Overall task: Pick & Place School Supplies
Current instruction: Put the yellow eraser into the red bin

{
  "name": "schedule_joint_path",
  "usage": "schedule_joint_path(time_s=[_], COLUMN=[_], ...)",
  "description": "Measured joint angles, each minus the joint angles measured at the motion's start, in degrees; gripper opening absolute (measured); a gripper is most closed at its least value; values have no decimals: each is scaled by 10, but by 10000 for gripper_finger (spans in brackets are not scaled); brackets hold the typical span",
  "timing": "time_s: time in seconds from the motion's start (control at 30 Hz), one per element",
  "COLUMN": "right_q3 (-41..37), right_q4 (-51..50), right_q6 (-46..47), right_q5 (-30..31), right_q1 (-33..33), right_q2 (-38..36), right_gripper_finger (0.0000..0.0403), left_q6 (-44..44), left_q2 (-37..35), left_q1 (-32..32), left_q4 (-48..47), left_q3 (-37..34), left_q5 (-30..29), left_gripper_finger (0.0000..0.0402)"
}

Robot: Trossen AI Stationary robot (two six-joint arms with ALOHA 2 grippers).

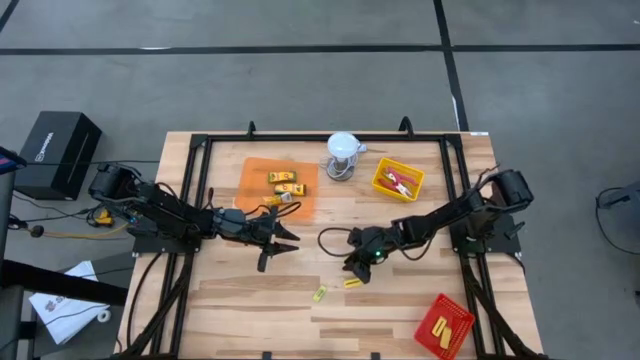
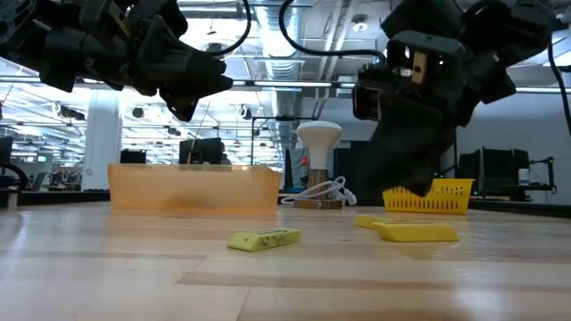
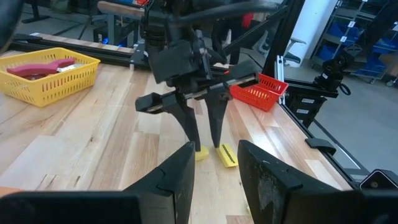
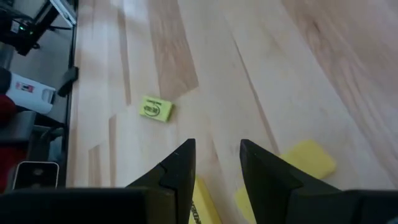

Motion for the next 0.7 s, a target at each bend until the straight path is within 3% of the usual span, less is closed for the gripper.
schedule_joint_path(time_s=[0.7], right_q3=[-29], right_q4=[-13], right_q6=[20], right_q5=[14], right_q1=[1], right_q2=[2], right_gripper_finger=[118], left_q6=[-2], left_q2=[0], left_q1=[0], left_q4=[-1], left_q3=[0], left_q5=[0], left_gripper_finger=[117])
